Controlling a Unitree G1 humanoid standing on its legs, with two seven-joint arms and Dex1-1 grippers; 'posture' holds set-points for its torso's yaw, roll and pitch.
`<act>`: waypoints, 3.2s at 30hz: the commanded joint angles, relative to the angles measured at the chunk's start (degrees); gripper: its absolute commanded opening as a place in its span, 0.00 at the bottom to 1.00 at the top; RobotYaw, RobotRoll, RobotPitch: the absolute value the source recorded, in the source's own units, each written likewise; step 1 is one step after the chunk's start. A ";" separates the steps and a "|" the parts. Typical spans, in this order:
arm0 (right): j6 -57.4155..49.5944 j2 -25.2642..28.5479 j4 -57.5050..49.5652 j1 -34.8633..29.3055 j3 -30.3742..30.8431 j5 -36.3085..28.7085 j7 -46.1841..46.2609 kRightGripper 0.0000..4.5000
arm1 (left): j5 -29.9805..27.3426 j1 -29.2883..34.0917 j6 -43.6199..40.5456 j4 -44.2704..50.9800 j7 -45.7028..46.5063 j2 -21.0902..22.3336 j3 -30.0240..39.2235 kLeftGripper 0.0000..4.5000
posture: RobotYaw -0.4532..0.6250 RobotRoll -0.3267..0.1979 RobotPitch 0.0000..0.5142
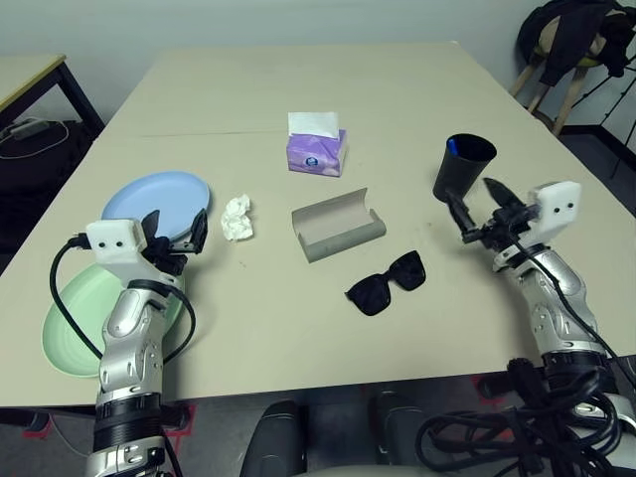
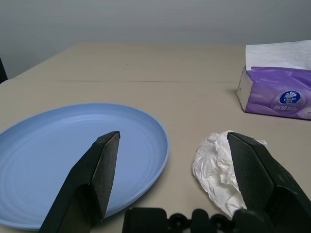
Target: Organize and tidy the items on the table.
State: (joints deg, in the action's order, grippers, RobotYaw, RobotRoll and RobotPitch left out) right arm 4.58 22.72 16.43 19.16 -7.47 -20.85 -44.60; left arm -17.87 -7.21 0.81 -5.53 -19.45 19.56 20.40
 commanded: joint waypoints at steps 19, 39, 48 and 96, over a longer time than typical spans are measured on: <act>2.01 7.22 -4.81 1.31 12.04 -1.80 -35.54 0.99 | -3.95 3.75 -15.17 5.78 -6.65 8.27 -1.02 1.00 | 0.52 0.62 0.08; 2.63 4.46 -4.65 1.75 11.44 -1.34 -31.15 0.99 | -7.70 -8.08 -57.29 -5.08 -8.20 33.55 5.80 1.00 | 0.53 0.62 0.09; 1.70 4.09 -6.02 1.44 11.45 -1.34 -29.87 0.99 | -6.08 -4.18 -57.44 -9.75 -12.84 38.36 6.00 1.00 | 0.53 0.62 0.09; -0.42 3.66 -7.71 1.14 10.93 -1.16 -26.56 1.00 | -10.20 -2.97 -74.01 -0.91 -11.29 28.99 11.73 0.01 | 0.52 0.62 0.08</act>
State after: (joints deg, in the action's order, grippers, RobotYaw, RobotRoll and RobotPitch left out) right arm 3.75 26.29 8.37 20.88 3.81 -21.90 -71.57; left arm -26.19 -10.24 -70.93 -8.24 -30.78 50.02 33.01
